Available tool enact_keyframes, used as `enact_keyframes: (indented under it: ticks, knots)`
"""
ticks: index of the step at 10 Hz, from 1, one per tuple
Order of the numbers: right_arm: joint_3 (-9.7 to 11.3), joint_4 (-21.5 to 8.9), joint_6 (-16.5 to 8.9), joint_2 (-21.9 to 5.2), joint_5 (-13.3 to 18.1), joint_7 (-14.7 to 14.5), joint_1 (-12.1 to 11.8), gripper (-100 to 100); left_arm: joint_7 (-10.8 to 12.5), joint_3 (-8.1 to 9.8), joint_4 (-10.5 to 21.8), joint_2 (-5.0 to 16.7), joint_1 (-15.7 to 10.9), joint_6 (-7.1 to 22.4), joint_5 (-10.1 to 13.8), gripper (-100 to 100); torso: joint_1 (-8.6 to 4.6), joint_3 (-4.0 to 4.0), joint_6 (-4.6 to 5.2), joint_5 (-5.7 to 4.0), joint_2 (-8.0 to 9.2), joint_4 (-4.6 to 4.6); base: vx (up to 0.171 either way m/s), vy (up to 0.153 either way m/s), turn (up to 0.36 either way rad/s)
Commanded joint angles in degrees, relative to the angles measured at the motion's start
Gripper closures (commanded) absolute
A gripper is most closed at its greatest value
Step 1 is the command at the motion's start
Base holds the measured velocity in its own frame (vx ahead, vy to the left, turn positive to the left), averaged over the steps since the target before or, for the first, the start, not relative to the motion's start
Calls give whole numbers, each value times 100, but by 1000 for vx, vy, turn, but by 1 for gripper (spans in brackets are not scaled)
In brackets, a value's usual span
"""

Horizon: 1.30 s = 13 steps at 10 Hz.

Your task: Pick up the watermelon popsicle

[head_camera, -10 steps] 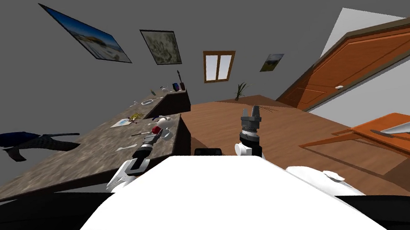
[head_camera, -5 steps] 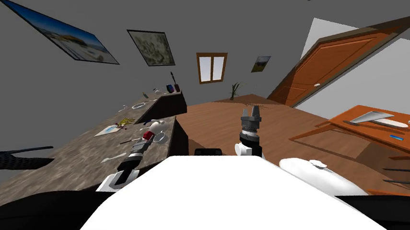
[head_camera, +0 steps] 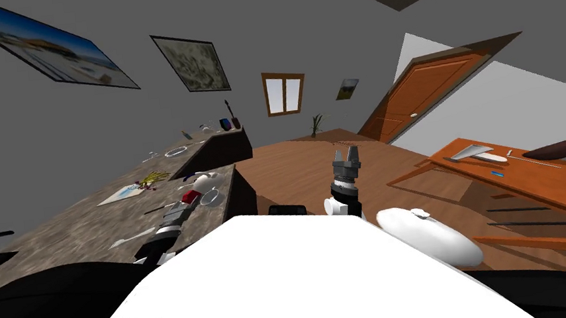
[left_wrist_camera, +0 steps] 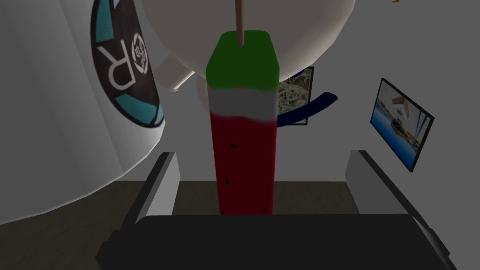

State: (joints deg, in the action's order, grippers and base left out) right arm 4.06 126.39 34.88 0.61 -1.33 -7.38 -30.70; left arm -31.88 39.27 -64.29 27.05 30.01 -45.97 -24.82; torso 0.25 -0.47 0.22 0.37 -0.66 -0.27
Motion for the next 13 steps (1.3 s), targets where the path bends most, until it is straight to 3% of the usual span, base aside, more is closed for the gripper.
enact_keyframes:
  ticks: [1, 2, 3, 4, 5, 6, 9, 11, 12, 13]
  knots:
    - [0, 0, 0, 0, 0, 0, 0, 0, -21, 61, 271, 17, -17, -169, 7, -100, 0, 0, 0, 0, 0, 0, 8, -5, 36]
    - [0, 0, 0, 0, 0, 0, 0, 0, 32, 331, 456, 54, 137, -396, 20, -100, 5, 2, 1, 1, 4, 1, 37, -42, -348]
    - [1, 0, 0, 0, 0, 0, 2, 0, 32, 487, 577, 54, 137, -524, 20, -100, -3, -1, 9, -1, -3, 0, 42, -44, -256]
    - [0, 0, 0, 0, 0, 0, 0, 0, 32, 498, 777, 54, 137, -622, 20, -100, -4, -4, 5, -1, -6, -1, 21, -19, 7]
    - [0, 0, 0, 0, 0, 0, 0, 0, 32, 498, 777, 54, 137, -622, 20, -100, -1, 0, -2, -1, 0, 0, 5, -5, 51]
    - [0, 0, 0, 0, 0, 0, 0, 0, 86, 769, 927, 90, 292, -834, 34, -100, 4, 3, 1, 1, 5, 1, 34, -47, -364]
    - [1, 0, 0, 0, 0, 0, 1, 0, 140, 1304, 1683, 126, 447, -1459, 47, -100, -15, -5, 7, -3, -10, -1, 52, -52, -258]
    - [0, 0, 0, 0, 0, 0, 0, 0, 140, 1373, 1791, 126, 447, -1528, 47, -100, 1, -1, -1, -1, -1, 0, 13, -2, 20]
    - [0, 0, 0, 0, 0, 0, 0, 0, 194, 1640, 1942, 162, 602, -1762, 60, -100, 6, 3, 0, 1, 6, 2, 35, -30, -343]
    - [1, 0, 0, 0, 0, 0, 1, 0, 194, 1797, 2034, 162, 602, -1878, 60, -100, 0, 0, 9, 0, 0, 1, 47, -32, -215]
